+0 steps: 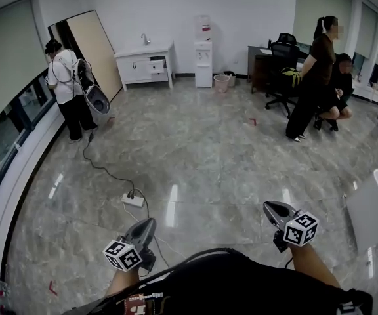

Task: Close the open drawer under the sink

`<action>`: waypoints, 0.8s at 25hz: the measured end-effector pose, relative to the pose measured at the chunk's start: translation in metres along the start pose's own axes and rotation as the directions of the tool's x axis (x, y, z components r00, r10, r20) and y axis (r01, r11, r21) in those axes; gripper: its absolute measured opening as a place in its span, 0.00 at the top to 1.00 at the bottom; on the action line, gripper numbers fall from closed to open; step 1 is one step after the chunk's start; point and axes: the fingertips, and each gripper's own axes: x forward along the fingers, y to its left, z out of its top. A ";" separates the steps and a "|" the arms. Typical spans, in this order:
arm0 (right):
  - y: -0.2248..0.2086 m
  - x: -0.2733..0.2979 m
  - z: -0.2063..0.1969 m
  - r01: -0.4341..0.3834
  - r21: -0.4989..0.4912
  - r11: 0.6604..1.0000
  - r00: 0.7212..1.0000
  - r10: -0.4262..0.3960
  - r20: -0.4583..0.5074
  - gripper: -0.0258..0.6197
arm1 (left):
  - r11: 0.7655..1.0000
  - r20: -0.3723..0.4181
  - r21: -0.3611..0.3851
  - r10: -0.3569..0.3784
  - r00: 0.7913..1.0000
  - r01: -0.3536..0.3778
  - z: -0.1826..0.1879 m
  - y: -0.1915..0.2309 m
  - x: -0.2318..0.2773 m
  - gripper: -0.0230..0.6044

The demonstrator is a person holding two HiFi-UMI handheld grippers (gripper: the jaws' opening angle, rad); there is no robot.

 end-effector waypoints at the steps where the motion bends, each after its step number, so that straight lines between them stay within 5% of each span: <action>1: -0.011 0.009 0.002 -0.013 0.002 1.000 1.000 0.013 0.000 0.96 | 1.000 0.002 0.005 0.010 1.000 -0.010 0.000 0.002 0.009 0.98; 8: -0.109 0.083 0.045 -0.152 -0.020 0.988 0.988 0.152 -0.007 0.96 | 0.989 0.080 0.004 0.148 0.986 -0.149 0.025 0.021 0.093 0.98; 15: -0.203 0.128 0.095 -0.259 -0.063 0.964 0.966 0.258 -0.026 0.96 | 0.981 0.134 -0.034 0.195 0.972 -0.192 0.036 0.010 0.201 0.98; 20: -0.258 0.152 0.101 -0.267 -0.026 0.963 0.963 0.265 -0.041 0.96 | 0.980 0.088 0.004 0.198 0.976 -0.199 0.038 0.009 0.258 0.98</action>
